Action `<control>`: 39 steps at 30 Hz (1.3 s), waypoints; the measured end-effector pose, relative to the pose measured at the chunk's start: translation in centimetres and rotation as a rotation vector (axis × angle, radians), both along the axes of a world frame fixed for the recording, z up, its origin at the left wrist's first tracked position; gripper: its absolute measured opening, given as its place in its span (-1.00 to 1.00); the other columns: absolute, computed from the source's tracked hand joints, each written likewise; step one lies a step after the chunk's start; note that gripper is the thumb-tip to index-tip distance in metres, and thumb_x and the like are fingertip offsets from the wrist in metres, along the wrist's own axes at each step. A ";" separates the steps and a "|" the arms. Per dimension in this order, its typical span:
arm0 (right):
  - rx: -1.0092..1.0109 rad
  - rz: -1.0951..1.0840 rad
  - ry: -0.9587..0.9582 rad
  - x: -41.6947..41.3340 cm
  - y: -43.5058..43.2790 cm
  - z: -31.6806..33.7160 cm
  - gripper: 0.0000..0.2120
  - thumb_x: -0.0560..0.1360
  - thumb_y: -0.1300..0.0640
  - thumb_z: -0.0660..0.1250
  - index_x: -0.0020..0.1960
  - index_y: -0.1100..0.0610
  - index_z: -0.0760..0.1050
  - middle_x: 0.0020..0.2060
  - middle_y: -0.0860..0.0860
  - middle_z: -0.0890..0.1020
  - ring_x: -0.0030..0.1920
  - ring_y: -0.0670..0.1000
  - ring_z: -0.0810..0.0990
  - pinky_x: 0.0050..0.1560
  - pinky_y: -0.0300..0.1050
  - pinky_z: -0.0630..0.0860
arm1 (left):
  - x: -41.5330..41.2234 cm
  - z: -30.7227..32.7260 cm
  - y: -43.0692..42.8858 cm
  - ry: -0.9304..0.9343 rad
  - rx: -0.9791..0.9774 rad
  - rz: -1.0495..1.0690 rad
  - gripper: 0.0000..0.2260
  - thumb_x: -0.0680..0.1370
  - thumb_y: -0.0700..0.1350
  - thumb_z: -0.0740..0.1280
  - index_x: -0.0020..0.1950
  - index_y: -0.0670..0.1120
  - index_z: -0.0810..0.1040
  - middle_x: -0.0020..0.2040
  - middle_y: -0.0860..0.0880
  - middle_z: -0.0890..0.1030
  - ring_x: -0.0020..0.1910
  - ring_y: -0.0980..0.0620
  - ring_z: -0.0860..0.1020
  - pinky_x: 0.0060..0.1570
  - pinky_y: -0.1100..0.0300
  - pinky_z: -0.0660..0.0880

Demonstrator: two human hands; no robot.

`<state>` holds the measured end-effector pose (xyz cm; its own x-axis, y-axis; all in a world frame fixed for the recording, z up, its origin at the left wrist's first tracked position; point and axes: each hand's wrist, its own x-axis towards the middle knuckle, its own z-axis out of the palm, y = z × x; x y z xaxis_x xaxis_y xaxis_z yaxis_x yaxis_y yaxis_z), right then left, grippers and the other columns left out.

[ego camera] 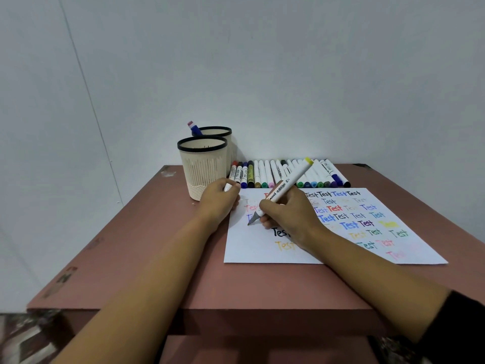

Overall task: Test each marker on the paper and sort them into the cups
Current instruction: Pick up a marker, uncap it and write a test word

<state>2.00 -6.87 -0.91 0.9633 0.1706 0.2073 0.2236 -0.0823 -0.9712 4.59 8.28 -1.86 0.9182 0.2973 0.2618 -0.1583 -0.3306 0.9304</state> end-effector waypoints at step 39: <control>0.034 -0.120 0.005 0.4 -0.3 -0.1 -0.88 0.46 0.27 0.31 -0.14 0.19 0.35 -0.36 0.14 0.53 -0.49 -0.03 0.46 -0.48 -0.20 0.44 | -0.1 0.1 -0.2 0.009 0.028 -0.015 -0.91 0.57 -0.16 0.23 -0.06 -0.12 0.52 -0.34 -0.02 0.54 -0.38 0.08 0.47 -0.24 0.23 0.48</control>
